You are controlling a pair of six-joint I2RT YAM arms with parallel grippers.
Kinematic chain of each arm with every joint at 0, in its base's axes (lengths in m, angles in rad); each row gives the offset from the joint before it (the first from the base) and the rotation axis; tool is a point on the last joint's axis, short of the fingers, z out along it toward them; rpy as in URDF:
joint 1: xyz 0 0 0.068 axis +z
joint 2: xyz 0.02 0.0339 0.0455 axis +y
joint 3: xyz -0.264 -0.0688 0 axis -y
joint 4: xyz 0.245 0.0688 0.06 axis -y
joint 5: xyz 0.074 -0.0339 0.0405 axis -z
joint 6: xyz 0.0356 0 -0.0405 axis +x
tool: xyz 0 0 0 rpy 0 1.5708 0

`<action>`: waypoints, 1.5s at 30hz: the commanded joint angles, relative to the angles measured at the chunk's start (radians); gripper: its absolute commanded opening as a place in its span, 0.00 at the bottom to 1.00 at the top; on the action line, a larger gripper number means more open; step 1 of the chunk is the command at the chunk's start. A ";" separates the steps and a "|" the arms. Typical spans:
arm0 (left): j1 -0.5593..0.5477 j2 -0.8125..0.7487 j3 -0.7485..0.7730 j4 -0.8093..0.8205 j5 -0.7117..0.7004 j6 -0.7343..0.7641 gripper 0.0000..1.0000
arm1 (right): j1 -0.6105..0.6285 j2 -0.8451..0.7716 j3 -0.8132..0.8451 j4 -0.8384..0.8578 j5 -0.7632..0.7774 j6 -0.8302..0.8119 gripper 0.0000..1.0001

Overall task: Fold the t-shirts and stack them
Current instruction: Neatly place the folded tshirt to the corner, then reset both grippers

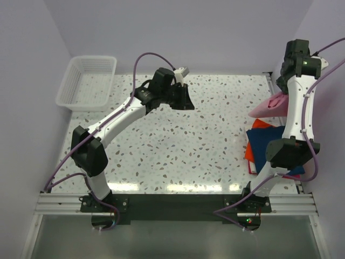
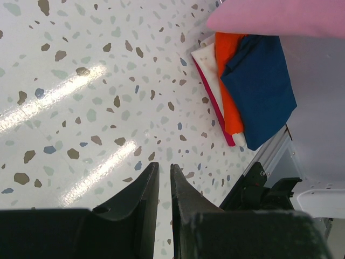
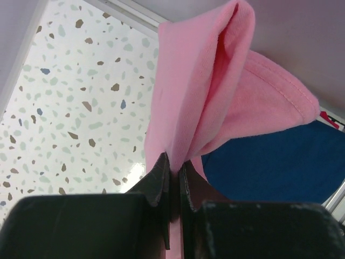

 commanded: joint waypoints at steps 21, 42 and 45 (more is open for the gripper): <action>-0.040 -0.105 -0.169 0.122 0.072 -0.019 0.20 | -0.027 -0.691 -0.752 -0.119 -0.057 -0.048 0.99; 0.078 -0.431 -0.442 0.117 -0.093 0.070 0.25 | 0.214 -0.823 -0.965 0.442 -0.534 -0.155 0.99; 0.139 -0.511 -0.557 0.120 -0.130 0.090 0.26 | 0.447 -0.738 -0.979 0.490 -0.393 -0.114 0.99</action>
